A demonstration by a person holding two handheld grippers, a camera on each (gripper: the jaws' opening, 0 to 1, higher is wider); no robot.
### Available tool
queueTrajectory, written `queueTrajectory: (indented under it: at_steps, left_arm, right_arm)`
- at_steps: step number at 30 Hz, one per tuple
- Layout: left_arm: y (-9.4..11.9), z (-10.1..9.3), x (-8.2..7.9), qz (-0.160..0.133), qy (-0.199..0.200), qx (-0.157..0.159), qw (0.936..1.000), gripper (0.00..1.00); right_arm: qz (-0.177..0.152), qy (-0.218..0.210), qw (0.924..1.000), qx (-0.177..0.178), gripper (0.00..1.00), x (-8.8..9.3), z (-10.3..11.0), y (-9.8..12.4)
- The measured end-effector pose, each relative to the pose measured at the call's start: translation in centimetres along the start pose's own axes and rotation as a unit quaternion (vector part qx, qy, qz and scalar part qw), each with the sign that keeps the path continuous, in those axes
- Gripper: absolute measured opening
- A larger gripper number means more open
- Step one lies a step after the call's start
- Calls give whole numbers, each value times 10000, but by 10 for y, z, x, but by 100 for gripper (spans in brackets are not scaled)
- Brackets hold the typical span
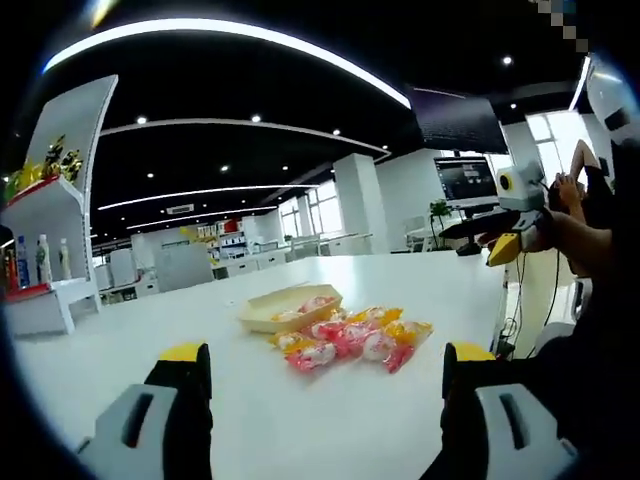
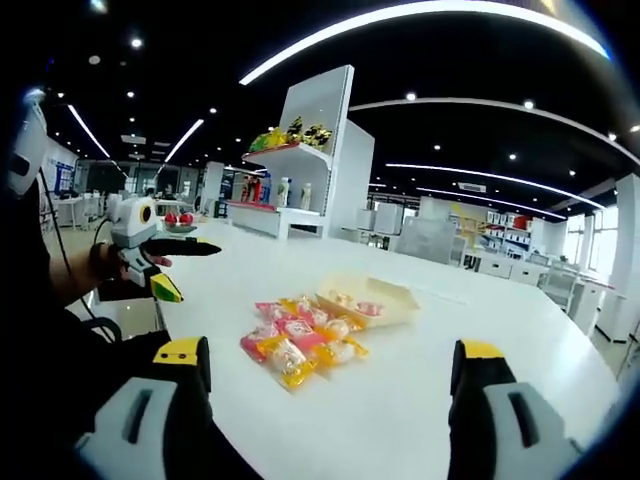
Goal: Pick up the marshmallows scattered on the table and place them into the bowl on the table
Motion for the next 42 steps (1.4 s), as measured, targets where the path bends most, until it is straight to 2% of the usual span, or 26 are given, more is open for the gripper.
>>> queueTrajectory:
  at_steps: [7,10,28,36,42]
  left_arm:
    - [-1,-2,-6,-36,5,49,10000,95]
    - [-1,-2,-6,-20,120,67,9999,95]
    - [1,-1,-7,81,78,114,9999,95]
    - [3,-5,-12,-60,178,168,9997,95]
    - [7,-5,-15,-30,-32,98,9999,95]
  right_arm:
    - [41,-23,10000,-21,97,3,2,0]
    - [26,-31,10000,-18,97,3,1,0]
    - [50,-69,10000,-40,97,5,-3,0]
    - [62,-73,9999,-90,97,7,-2,-1]
    - [90,-94,9998,-142,97,12,2,-3]
Point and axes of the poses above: the point that each gripper's makers call its tool centre point, and the gripper's own axes: y roughly backward along the fingers, z roughly to its left, x roughly out of its underside, the point moved 6 cm from there along y, roughly backward along the fingers, and after that the axes turned 4 degrees about -x, right-handed, at the moved point
